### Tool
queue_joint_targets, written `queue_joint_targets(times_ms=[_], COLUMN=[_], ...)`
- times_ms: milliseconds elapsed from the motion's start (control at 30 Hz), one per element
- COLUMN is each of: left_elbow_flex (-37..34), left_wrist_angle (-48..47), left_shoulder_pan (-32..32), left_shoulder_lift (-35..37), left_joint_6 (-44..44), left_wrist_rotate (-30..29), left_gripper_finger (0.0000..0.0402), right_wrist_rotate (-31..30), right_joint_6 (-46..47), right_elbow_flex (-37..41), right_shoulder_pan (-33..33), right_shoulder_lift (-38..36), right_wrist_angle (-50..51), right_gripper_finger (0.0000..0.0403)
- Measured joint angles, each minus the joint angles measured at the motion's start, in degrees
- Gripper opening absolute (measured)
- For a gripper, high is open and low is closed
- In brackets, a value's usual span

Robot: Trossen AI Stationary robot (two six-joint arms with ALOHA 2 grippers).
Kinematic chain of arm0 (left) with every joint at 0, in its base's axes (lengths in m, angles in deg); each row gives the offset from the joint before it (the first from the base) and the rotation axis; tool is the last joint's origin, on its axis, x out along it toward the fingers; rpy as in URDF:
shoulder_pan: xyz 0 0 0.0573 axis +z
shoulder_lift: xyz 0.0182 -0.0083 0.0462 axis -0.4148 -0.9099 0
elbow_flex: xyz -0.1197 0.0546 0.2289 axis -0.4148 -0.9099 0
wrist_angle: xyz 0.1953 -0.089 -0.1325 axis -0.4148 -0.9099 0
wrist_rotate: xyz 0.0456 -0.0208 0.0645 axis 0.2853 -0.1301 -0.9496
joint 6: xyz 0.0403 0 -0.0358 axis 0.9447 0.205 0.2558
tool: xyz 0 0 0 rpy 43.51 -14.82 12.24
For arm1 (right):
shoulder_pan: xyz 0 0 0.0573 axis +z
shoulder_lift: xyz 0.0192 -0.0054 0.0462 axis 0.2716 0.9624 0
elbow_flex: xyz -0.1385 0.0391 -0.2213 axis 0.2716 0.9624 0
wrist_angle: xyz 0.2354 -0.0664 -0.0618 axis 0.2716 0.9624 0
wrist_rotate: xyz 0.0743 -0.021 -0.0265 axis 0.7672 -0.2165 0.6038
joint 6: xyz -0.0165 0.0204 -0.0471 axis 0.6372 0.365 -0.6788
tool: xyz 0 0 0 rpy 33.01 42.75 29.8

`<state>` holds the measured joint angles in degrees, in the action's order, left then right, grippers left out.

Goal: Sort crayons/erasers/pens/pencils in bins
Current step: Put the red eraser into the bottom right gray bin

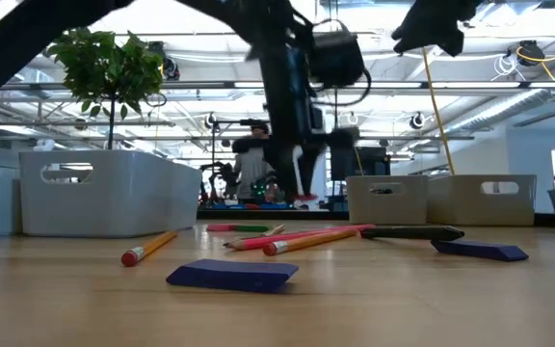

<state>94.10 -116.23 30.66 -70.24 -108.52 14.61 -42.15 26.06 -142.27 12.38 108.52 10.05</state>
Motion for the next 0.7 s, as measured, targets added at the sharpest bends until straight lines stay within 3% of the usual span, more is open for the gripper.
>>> queue_joint_targets(times_ms=[233,533,700], left_elbow_flex=[0.1,0.1,-6.7], left_wrist_angle=[-13.2,-37.0,-37.4], left_shoulder_pan=[-3.3,-12.3,-16.1], left_shoulder_lift=[7.5,18.8,24.5], left_joint_6=[0.1,-11.4,-17.7], left_wrist_rotate=[1.6,-1.6,-2.2], left_gripper_finger=[0.0072,0.0072,0.0072], right_wrist_rotate=[-0.1,0.1,0.1], right_joint_6=[0.0,0.2,0.2], right_elbow_flex=[0.0,0.0,0.0], right_shoulder_pan=[0.0,0.1,0.1], right_shoulder_lift=[-0.6,-0.7,-0.7], right_wrist_angle=[5.9,9.5,8.7], right_gripper_finger=[0.0111,0.0111,0.0111])
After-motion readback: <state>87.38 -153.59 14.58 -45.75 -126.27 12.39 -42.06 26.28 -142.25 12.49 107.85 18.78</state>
